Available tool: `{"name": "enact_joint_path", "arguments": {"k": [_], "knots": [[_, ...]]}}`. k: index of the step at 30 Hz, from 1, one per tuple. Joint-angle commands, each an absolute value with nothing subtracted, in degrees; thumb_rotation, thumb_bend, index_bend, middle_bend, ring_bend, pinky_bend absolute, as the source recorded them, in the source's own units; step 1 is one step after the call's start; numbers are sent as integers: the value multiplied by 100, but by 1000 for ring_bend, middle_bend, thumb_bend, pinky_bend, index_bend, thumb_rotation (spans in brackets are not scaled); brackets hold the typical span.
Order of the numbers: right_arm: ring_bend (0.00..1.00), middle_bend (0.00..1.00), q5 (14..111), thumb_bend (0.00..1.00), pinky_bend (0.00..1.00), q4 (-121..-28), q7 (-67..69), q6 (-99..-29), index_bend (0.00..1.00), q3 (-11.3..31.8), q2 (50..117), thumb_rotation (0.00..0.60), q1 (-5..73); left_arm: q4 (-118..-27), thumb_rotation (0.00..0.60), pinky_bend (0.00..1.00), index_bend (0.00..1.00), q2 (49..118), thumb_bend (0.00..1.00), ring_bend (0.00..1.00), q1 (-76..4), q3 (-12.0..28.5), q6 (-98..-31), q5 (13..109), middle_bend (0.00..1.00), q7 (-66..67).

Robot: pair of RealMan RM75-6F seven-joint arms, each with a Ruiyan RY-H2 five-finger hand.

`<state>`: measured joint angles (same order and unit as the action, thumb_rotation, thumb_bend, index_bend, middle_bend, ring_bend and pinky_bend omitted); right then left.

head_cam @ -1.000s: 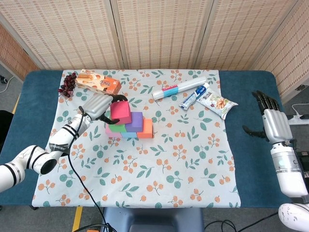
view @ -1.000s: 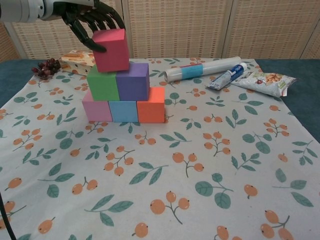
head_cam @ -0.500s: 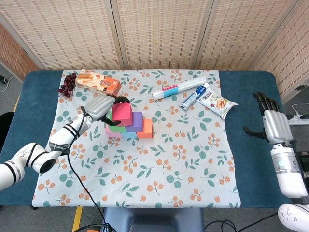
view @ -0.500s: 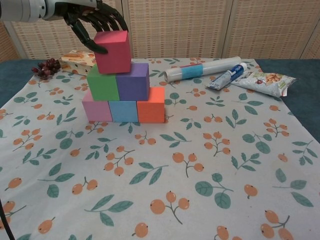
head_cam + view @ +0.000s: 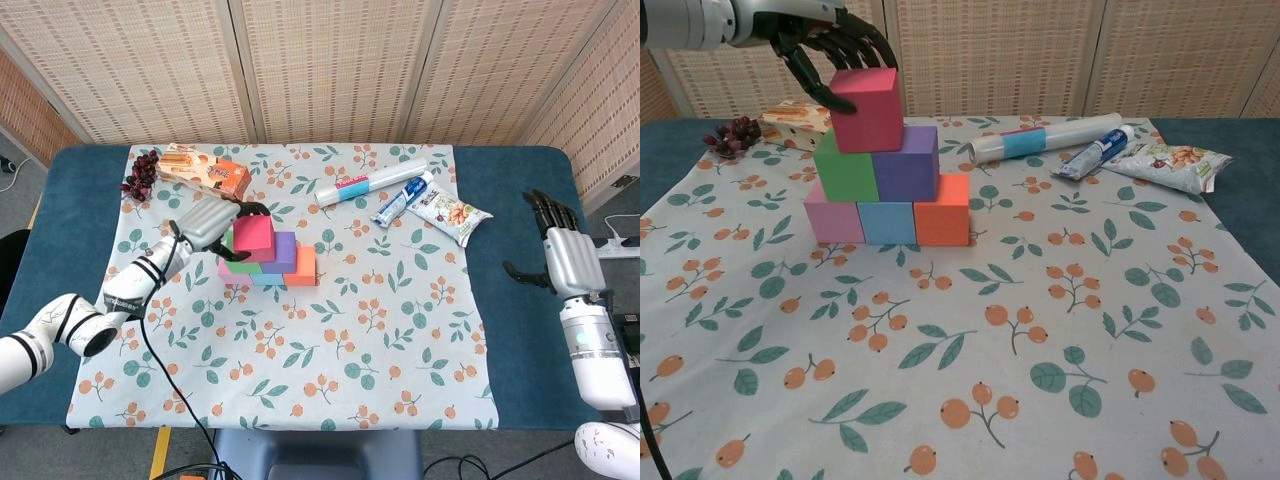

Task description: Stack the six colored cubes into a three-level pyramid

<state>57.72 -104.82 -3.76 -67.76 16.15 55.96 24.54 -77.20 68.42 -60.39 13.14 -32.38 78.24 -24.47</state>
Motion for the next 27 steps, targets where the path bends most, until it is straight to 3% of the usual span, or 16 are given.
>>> {"name": "enact_joint_path", "arguments": {"k": [1,27], "knots": [[0,0,5768,127,0,-10485,-382,-6773,0,1620,5599,600,2457,-7715,600,256,339,6831,303,263,-6052,1300,-3212,7830,380,-2485],[0,0,5707,127,0,-10489,-399,-6761,0,1661,5596,600,2453,-7599,600,237,339,6827,305,243,-6150,1198,-3245,7983,357,-2681]]}}
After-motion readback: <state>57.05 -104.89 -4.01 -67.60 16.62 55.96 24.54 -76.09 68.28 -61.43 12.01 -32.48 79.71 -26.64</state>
